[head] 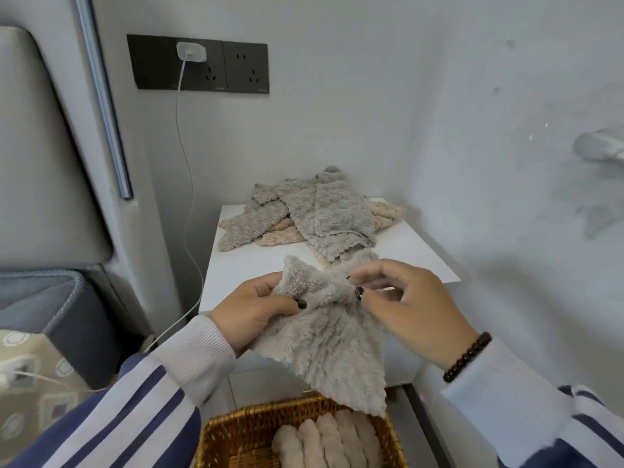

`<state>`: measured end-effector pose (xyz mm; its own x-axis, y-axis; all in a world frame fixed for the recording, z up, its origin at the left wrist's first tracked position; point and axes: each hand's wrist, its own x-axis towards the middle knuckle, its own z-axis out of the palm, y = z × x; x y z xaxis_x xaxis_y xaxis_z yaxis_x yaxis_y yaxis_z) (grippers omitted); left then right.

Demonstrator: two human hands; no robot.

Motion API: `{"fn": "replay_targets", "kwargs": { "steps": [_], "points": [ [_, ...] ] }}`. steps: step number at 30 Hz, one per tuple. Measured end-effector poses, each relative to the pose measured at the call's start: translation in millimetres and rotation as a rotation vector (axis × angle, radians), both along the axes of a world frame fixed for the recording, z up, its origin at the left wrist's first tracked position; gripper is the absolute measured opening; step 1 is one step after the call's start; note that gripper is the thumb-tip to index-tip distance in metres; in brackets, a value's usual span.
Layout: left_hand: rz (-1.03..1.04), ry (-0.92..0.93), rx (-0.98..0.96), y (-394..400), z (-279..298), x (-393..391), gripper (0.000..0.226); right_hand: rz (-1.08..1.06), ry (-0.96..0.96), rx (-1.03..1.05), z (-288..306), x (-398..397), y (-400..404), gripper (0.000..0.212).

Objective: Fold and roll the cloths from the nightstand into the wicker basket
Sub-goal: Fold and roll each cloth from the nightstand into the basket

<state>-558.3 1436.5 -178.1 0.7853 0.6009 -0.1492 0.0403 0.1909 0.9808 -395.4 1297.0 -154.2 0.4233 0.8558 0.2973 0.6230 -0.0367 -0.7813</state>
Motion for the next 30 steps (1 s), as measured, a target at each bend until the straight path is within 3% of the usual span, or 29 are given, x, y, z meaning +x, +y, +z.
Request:
{"fn": "replay_targets", "kwargs": {
  "steps": [3, 7, 12, 17, 21, 23, 26, 27, 30],
  "points": [
    [-0.056, 0.016, 0.052, 0.6, 0.5, 0.1, 0.023, 0.022, 0.046, -0.078, -1.3, 5.3, 11.5, 0.044],
    [-0.219, 0.061, 0.174, -8.7, 0.9, 3.5, 0.022, 0.303, -0.07, -0.225, 6.3, -10.7, 11.5, 0.079],
    [-0.222, 0.089, 0.279, -4.8, 0.0, 5.7, 0.032, 0.337, -0.208, -0.318, 3.8, -12.6, 13.5, 0.066],
    [-0.157, 0.011, 0.341, -3.4, 1.2, 3.8, 0.03, 0.287, -0.268, -0.25, -1.8, -9.0, 11.9, 0.035],
    [-0.142, -0.038, 0.34, -0.2, 0.4, 0.9, 0.027, 0.335, -0.192, -0.282, -7.1, -10.5, 10.1, 0.073],
    [-0.139, -0.037, 0.345, -1.6, -0.8, 0.0, 0.028, 0.332, -0.222, -0.27, -11.2, -11.2, 11.4, 0.06],
    [-0.099, -0.03, 0.364, -3.8, -1.9, 0.2, 0.026, 0.232, -0.328, -0.195, -11.1, -12.1, 11.3, 0.011],
    [-0.064, -0.029, 0.37, -3.7, -1.4, -0.3, 0.026, 0.183, -0.351, -0.175, -9.9, -11.3, 11.1, 0.004],
    [0.037, -0.041, 0.392, -0.9, 2.1, -3.7, 0.023, 0.035, -0.425, -0.112, -6.4, -7.0, 11.7, 0.012]
  ]
}}
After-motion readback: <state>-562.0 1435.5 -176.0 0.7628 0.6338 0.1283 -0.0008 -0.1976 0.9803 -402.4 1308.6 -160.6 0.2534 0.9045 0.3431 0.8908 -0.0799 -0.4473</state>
